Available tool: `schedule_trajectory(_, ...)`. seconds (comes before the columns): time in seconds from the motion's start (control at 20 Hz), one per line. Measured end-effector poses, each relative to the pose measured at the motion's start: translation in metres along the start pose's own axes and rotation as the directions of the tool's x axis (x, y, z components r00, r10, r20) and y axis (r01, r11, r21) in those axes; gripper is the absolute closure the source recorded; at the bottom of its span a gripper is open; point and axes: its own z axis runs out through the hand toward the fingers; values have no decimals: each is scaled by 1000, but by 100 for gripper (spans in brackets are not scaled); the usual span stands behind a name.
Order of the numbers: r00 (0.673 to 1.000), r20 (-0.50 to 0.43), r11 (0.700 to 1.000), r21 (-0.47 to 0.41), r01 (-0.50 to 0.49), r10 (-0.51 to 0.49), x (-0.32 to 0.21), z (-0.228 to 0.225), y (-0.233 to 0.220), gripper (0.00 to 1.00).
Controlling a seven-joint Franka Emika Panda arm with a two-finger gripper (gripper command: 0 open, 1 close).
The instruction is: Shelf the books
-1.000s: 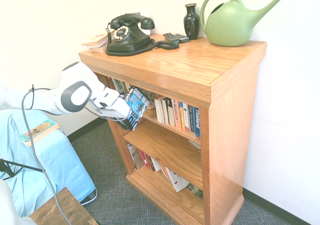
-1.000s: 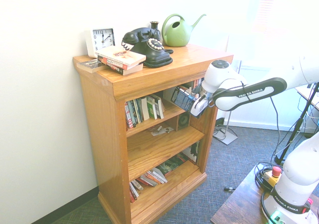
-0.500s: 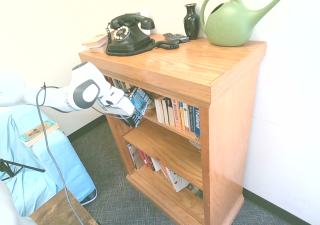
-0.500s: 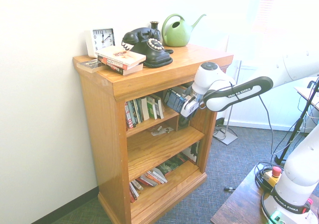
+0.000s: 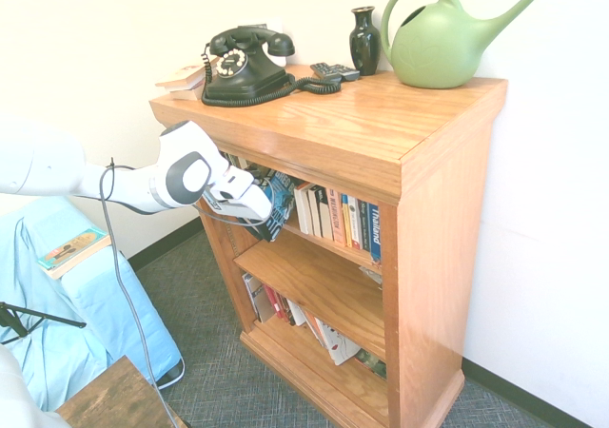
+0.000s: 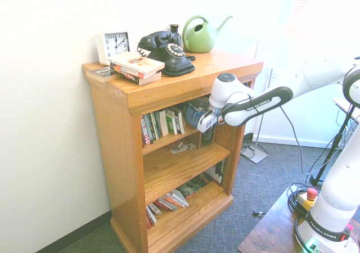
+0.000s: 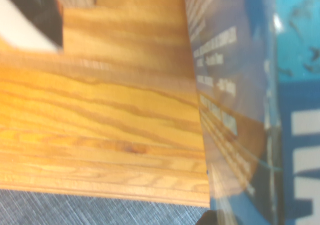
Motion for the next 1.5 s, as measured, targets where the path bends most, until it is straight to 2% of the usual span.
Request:
schedule_trajectory(0.45,1000,-6,1000,27,1,-1,11,2,-28,100)
schedule_trajectory(1.25,999,-37,1000,23,10,-9,8,3,-45,100)
schedule_trajectory(1.3,999,-37,1000,23,9,-9,8,3,-46,0)
schedule_trajectory(1.5,999,-39,1000,22,-1,2,7,3,-47,0)
